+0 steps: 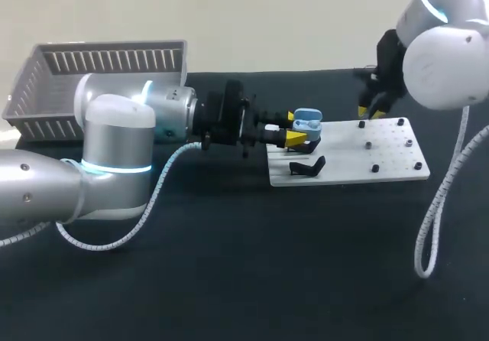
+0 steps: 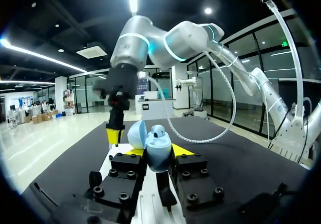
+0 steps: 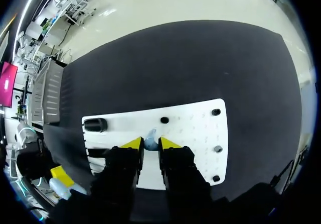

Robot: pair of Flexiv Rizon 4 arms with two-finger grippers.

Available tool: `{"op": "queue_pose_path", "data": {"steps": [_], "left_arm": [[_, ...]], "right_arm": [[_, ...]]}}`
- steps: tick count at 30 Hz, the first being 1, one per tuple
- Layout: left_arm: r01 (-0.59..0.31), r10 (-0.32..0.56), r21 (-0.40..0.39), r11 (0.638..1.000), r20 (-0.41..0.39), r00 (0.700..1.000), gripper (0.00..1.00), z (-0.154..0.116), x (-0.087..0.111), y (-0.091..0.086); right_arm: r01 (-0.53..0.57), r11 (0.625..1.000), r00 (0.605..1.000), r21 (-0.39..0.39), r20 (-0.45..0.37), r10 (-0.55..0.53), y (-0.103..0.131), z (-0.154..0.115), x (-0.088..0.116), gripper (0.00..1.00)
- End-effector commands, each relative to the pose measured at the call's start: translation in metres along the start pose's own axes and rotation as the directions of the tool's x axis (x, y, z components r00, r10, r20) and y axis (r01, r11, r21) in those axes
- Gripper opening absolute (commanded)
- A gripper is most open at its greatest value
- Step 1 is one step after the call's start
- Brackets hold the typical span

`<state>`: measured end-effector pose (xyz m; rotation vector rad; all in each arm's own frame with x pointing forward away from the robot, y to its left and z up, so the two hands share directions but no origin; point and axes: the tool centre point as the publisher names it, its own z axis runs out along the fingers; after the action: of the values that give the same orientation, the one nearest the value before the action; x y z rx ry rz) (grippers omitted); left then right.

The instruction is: Pick up each earbud case from the left stands, insert the matching earbuds, close the lid, and place the case in the box.

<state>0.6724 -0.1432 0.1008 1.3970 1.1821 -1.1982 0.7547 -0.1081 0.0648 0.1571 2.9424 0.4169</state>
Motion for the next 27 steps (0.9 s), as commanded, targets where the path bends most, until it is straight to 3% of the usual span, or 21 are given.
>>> {"op": "queue_pose_path", "data": {"steps": [1,9,14,18,27], "left_arm": [[-0.004,0.004,-0.006,1.000,0.003,1.000,0.00,0.000,0.001,-0.001],[-0.004,0.004,-0.006,1.000,0.003,1.000,0.00,0.000,0.001,-0.001],[-0.004,0.004,-0.006,1.000,0.003,1.000,0.00,0.000,0.001,-0.001],[-0.004,0.004,-0.006,1.000,0.003,1.000,0.00,0.000,0.001,-0.001],[-0.004,0.004,-0.006,1.000,0.003,1.000,0.00,0.000,0.001,-0.001]], "right_arm": [[0.027,0.999,0.997,0.027,0.075,-0.029,0.012,-0.040,0.033,0.00],[0.100,0.994,0.988,0.042,0.112,-0.105,0.042,-0.090,0.061,0.00],[0.140,0.990,0.988,0.027,0.063,-0.141,0.059,-0.109,0.078,0.00],[0.185,0.982,0.983,-0.043,-0.006,-0.186,0.074,-0.117,0.092,0.00],[0.321,0.947,0.941,-0.024,-0.108,-0.321,0.112,-0.110,0.118,0.00]]}}
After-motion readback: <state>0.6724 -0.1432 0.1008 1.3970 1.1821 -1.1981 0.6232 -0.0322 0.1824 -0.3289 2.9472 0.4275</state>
